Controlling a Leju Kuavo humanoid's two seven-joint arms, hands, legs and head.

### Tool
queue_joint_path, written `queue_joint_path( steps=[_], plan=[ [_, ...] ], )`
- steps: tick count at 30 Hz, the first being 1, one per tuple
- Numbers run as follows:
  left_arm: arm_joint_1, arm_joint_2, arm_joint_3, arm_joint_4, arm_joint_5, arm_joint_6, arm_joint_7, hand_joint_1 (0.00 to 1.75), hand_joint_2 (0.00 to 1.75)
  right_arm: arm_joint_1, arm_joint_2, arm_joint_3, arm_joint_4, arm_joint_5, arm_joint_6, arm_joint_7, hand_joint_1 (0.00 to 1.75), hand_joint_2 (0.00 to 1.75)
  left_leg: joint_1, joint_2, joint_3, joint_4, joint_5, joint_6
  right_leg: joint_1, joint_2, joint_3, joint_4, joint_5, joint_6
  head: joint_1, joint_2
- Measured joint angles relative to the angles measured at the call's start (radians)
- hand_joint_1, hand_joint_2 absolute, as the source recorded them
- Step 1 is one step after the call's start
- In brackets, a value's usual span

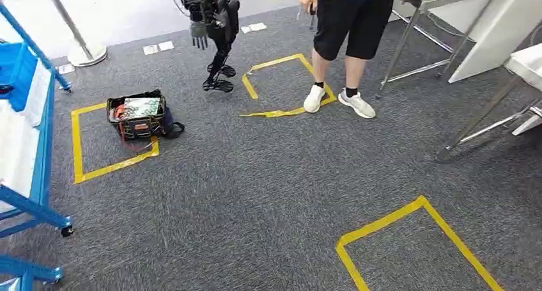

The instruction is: Take the parts from the cabinet and place them on the table.

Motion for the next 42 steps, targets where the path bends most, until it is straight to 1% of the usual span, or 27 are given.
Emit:
queue_joint_path(
  steps=[1, 3, 5, 6, 7, 9, 10, 11, 15, 18, 20, 21, 23, 24, 26, 28, 29, 30, 31, 32, 33, 36, 37, 39, 40, 41, 42],
  plan=[
    [0.003, 0.0, 0.0, 0.0, 0.0, 0.001, -0.001, 0.0, 0.0, -0.002, -0.002, 0.001, 0.0, 0.0, 0.0, 0.0, 0.0, 0.0, 0.006, -0.011, 0.001, -0.005, 0.007, 0.01, -0.01, 0.036, -0.01, 0.017, -0.014, 0.005, -0.001, 0.0],
    [0.0, 0.003, 0.001, 0.0, 0.003, 0.002, -0.001, 0.0, 0.0, 0.0, 0.001, 0.002, 0.0, 0.0, 0.001, 0.0, 0.0, 0.0, 0.007, -0.033, -0.006, -0.006, 0.013, 0.021, -0.012, 0.119, -0.067, 0.138, -0.08, -0.006, 0.005, 0.0],
    [0.001, 0.003, 0.001, 0.0, 0.003, 0.001, -0.002, 0.0, 0.0, 0.003, 0.0, 0.003, 0.0, 0.0, 0.001, 0.002, 0.0, 0.0, 0.003, -0.066, -0.013, -0.005, 0.015, 0.025, -0.011, 0.141, -0.151, 0.311, -0.142, -0.009, 0.005, 0.0],
    [0.002, 0.003, 0.001, 0.0, 0.003, 0.001, -0.002, 0.0, 0.0, 0.003, 0.0, 0.003, 0.0, 0.0, 0.001, 0.002, 0.0, 0.0, 0.002, -0.08, -0.013, -0.005, 0.016, 0.026, -0.011, 0.143, -0.167, 0.34, -0.143, -0.004, 0.005, 0.0],
    [0.005, 0.002, 0.001, 0.0, 0.003, 0.001, -0.002, 0.0, 0.0, 0.005, -0.001, 0.003, 0.0, 0.0, 0.001, 0.004, 0.0, 0.0, 0.002, -0.097, -0.012, -0.005, 0.017, 0.025, -0.012, 0.143, -0.156, 0.31, -0.123, 0.005, 0.005, 0.0],
    [0.006, 0.002, 0.001, 0.0, 0.003, 0.001, -0.002, 0.0, 0.0, 0.005, -0.001, 0.003, 0.0, 0.0, 0.001, 0.004, 0.0, 0.0, 0.003, -0.127, -0.01, -0.005, 0.019, 0.022, -0.013, 0.157, -0.077, 0.134, -0.043, 0.025, 0.005, 0.0],
    [0.005, 0.002, 0.001, 0.0, 0.003, 0.001, -0.002, 0.0, 0.0, 0.004, -0.002, 0.003, 0.0, 0.0, 0.001, 0.004, 0.0, 0.0, 0.004, -0.139, -0.01, -0.005, 0.021, 0.019, -0.016, 0.191, -0.036, 0.046, -0.009, 0.028, 0.006, 0.0],
    [0.005, 0.002, 0.001, 0.0, 0.003, 0.001, -0.002, 0.0, 0.0, 0.004, -0.003, 0.003, 0.0, 0.0, 0.001, 0.004, 0.0, 0.0, 0.0, -0.149, -0.012, -0.002, 0.021, 0.012, -0.014, 0.229, -0.024, 0.012, -0.003, 0.018, 0.005, 0.0],
    [0.011, 0.002, 0.001, 0.0, 0.003, 0.001, -0.002, 0.0, 0.0, 0.001, -0.002, 0.003, 0.0, 0.0, 0.001, 0.005, 0.0, 0.0, 0.002, -0.185, -0.024, -0.008, 0.034, -0.013, -0.007, 0.184, -0.019, 0.006, 0.012, -0.014, 0.003, 0.0],
    [0.008, 0.002, 0.001, 0.0, 0.002, 0.002, -0.002, 0.0, 0.0, 0.001, -0.003, 0.003, 0.0, 0.0, 0.001, 0.004, 0.0, 0.0, 0.001, -0.067, -0.083, 0.121, -0.06, -0.021, -0.015, 0.145, -0.021, -0.002, 0.018, -0.041, -0.008, 0.0],
    [0.007, 0.001, 0.0, 0.0, 0.0, 0.002, -0.002, 0.0, 0.0, 0.008, -0.003, 0.003, 0.0, -0.002, 0.001, 0.004, 0.0, 0.0, 0.006, -0.046, -0.158, 0.28, -0.128, -0.028, -0.01, 0.109, -0.025, -0.002, 0.017, -0.045, -0.007, 0.0],
    [0.009, 0.001, 0.001, 0.0, 0.0, 0.002, -0.002, 0.0, 0.0, 0.008, -0.003, 0.003, 0.001, -0.002, 0.001, 0.005, 0.0, 0.0, 0.009, -0.041, -0.17, 0.309, -0.129, -0.031, -0.009, 0.094, -0.032, -0.002, 0.016, -0.045, -0.006, 0.0],
    [0.011, 0.001, 0.001, 0.0, -0.001, 0.002, -0.002, 0.0, 0.0, 0.005, -0.002, 0.003, 0.0, -0.005, 0.001, 0.005, 0.0, 0.0, 0.015, -0.032, -0.121, 0.223, -0.074, -0.034, -0.009, 0.069, -0.031, -0.001, 0.016, -0.045, -0.008, 0.0],
    [0.011, 0.002, 0.001, 0.0, -0.002, 0.002, -0.002, 0.0, 0.0, 0.004, -0.001, 0.003, 0.0, -0.005, 0.001, 0.005, 0.0, 0.0, 0.018, -0.013, -0.058, 0.116, -0.033, -0.035, -0.011, 0.057, -0.03, -0.001, 0.013, -0.041, -0.007, 0.0],
    [0.004, 0.0, 0.001, 0.0, -0.002, 0.002, -0.001, 0.0, 0.0, 0.006, -0.003, 0.003, 0.0, -0.009, 0.001, 0.008, 0.0, 0.0, 0.014, 0.061, 0.015, 0.006, -0.018, -0.031, 0.003, 0.039, -0.018, 0.007, 0.004, -0.027, -0.01, 0.0],
    [0.004, 0.0, 0.001, 0.0, -0.002, 0.001, -0.001, 0.0, 0.0, 0.003, -0.002, 0.003, 0.001, -0.01, 0.001, 0.009, 0.0, 0.0, 0.006, 0.03, 0.01, 0.005, -0.017, -0.016, 0.001, 0.02, -0.013, 0.004, 0.002, -0.016, 0.0, 0.0],
    [0.005, 0.0, 0.001, 0.0, -0.002, 0.002, 0.0, 0.0, 0.0, 0.0, -0.001, 0.003, 0.001, -0.011, 0.001, 0.01, 0.0, 1.75, 0.001, 0.021, 0.007, 0.004, -0.015, -0.01, -0.003, 0.01, -0.004, 0.001, 0.004, -0.009, 0.001, 0.0],
    [0.005, 0.0, 0.001, 0.0, -0.002, 0.002, 0.0, 0.0, 0.0, -0.002, 0.0, 0.003, 0.0, -0.011, 0.001, 0.011, 0.0, 1.75, 0.001, 0.008, 0.006, -0.002, -0.008, -0.001, 0.001, -0.001, -0.002, 0.001, 0.003, -0.004, 0.0, 0.0],
    [0.006, -0.001, 0.001, 0.0, -0.002, 0.002, 0.001, 0.0, 0.0, -0.002, -0.001, 0.003, 0.0, -0.011, 0.001, 0.011, 0.0, 1.75, 0.009, -0.002, 0.012, -0.01, -0.001, 0.009, -0.009, 0.03, -0.011, 0.012, -0.008, 0.002, 0.0, 0.0],
    [0.005, 0.0, 0.001, 0.0, 0.0, 0.003, 0.003, 0.0, 0.0, 0.002, 0.001, 0.003, 0.0, -0.011, 0.001, 0.011, 0.0, 1.75, 0.009, -0.013, 0.011, -0.012, 0.004, 0.017, -0.01, 0.092, -0.029, 0.054, -0.037, -0.004, 0.004, 0.0],
    [0.002, 0.002, 0.001, 0.0, 0.005, 0.004, 0.003, 0.0, 0.0, 0.003, 0.003, 0.003, 0.0, -0.01, 0.001, 0.011, 0.0, 1.75, 0.008, -0.026, 0.006, -0.012, 0.006, 0.021, -0.012, 0.122, -0.065, 0.13, -0.073, -0.011, 0.007, 0.0],
    [0.003, 0.003, 0.002, 0.0, 0.006, 0.004, 0.004, 0.0, 0.0, 0.006, 0.003, 0.003, 0.001, -0.008, 0.001, 0.014, 0.0, 1.75, 0.004, -0.074, 0.001, -0.011, 0.009, 0.024, -0.011, 0.141, -0.165, 0.324, -0.127, -0.009, 0.007, 0.0],
    [0.006, 0.003, 0.002, 0.0, 0.006, 0.004, 0.004, 0.0, 0.0, 0.008, 0.003, 0.003, 0.001, -0.008, 0.001, 0.016, 0.0, 1.75, 0.004, -0.088, 0.002, -0.011, 0.01, 0.023, -0.012, 0.142, -0.158, 0.302, -0.11, -0.001, 0.006, 0.0],
    [0.006, 0.002, 0.003, 0.0, 0.006, 0.004, 0.006, 0.0, 0.0, 0.007, 0.003, 0.003, 0.001, -0.008, 0.0, 0.016, 0.0, 1.75, 0.006, -0.117, 0.005, -0.011, 0.012, 0.02, -0.014, 0.155, -0.089, 0.144, -0.033, 0.018, 0.007, 0.0],
    [0.005, 0.002, 0.003, 0.0, 0.006, 0.004, 0.006, 0.0, 0.0, 0.007, 0.002, 0.003, 0.001, -0.008, 0.0, 0.016, 0.0, 1.75, 0.007, -0.129, 0.006, -0.011, 0.013, 0.017, -0.017, 0.186, -0.048, 0.053, 0.003, 0.024, 0.008, 0.0],
    [0.005, 0.002, 0.004, 0.0, 0.006, 0.004, 0.006, 0.0, 0.0, 0.006, 0.002, 0.003, 0.001, -0.008, 0.0, 0.016, 0.0, 1.75, 0.001, -0.139, 0.004, -0.008, 0.013, 0.01, -0.016, 0.216, -0.035, 0.014, 0.008, 0.016, 0.007, 0.0],
    [0.005, 0.002, 0.004, 0.0, 0.006, 0.004, 0.006, 0.0, 0.0, 0.005, 0.002, 0.003, 0.001, -0.008, 0.0, 0.016, 0.0, 1.75, 0.0, -0.15, 0.0, -0.008, 0.014, 0.003, -0.013, 0.202, -0.037, 0.01, 0.014, 0.005, 0.007, 0.0]
  ],
)
